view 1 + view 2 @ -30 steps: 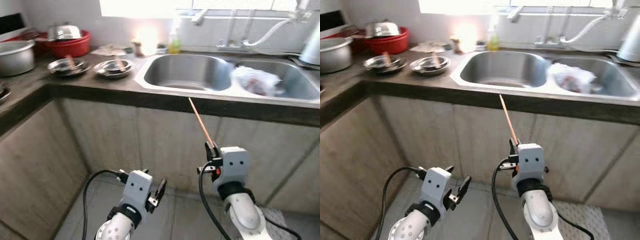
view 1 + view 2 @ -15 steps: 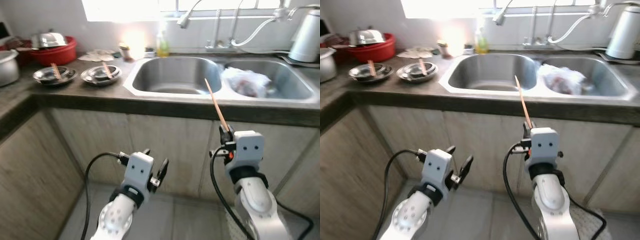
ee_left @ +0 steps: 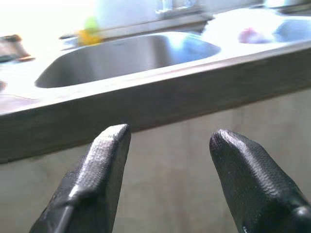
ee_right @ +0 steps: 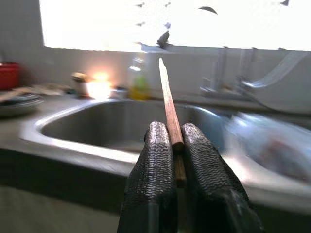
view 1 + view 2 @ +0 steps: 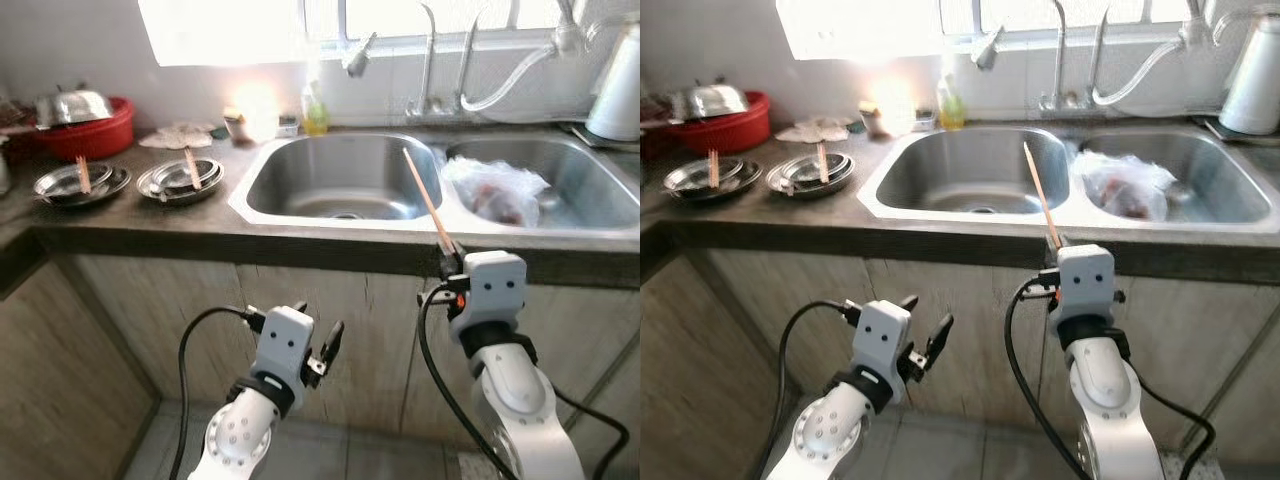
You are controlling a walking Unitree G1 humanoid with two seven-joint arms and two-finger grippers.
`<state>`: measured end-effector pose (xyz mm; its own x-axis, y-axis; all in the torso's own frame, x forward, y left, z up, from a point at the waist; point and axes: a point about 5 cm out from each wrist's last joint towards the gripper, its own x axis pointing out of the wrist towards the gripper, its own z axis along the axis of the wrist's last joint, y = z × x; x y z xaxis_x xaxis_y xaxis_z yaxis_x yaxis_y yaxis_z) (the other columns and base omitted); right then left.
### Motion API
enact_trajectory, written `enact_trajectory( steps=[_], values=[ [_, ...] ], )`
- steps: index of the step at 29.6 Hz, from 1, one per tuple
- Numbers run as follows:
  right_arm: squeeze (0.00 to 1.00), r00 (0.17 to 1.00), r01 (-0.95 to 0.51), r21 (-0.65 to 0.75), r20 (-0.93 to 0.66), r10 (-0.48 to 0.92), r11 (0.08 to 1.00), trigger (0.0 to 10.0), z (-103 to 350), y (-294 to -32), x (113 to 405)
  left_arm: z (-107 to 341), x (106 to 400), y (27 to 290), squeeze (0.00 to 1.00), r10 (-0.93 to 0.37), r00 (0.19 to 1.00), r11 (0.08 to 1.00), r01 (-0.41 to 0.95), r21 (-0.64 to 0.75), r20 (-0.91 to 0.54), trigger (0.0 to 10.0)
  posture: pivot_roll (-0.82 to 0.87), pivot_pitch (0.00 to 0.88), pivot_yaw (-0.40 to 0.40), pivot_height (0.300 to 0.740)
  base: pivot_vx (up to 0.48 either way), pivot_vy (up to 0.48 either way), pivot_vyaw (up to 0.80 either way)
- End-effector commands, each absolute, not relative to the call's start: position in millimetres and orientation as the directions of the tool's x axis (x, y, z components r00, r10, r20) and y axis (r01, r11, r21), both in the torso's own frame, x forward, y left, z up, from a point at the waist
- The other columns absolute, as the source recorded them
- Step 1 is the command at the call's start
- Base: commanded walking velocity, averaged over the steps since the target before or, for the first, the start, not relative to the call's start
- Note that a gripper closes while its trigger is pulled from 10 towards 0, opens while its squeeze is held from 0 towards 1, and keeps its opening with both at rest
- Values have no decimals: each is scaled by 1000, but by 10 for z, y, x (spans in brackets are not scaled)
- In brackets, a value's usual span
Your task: Kitchen organization
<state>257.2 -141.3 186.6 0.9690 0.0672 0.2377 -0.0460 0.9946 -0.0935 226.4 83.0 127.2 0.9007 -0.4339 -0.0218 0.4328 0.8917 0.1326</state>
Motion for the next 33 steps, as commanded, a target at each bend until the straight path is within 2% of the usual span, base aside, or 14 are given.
enact_trajectory(
  steps=[1,12,21,23,33],
  values=[
    [0,966,-68,-89,244,88,994,10000,1914,-1366,2612,1260,2275,894,0,-419,908,897,419,144,-29,10000,33,0,10,740,405,0,0],
    [0,952,-112,-161,266,152,981,10000,2193,-1426,2839,1251,2285,888,0,-413,910,899,413,145,-31,10000,29,3,6,740,403,0,0],
    [0,972,-147,-216,151,182,965,10000,2298,-1510,3095,1236,2280,878,0,-413,910,900,414,136,-35,10000,30,4,2,740,389,0,0],
    [0,977,-173,-243,81,198,954,10000,2298,-1553,3190,1234,2287,883,0,-403,915,906,404,130,-36,10000,28,4,0,740,277,0,0],
    [0,961,-266,-271,-148,234,925,10000,2223,-1587,3532,1227,2286,875,0,-403,914,906,405,123,-39,10000,23,23,-5,740,0,0,0]
  ],
)
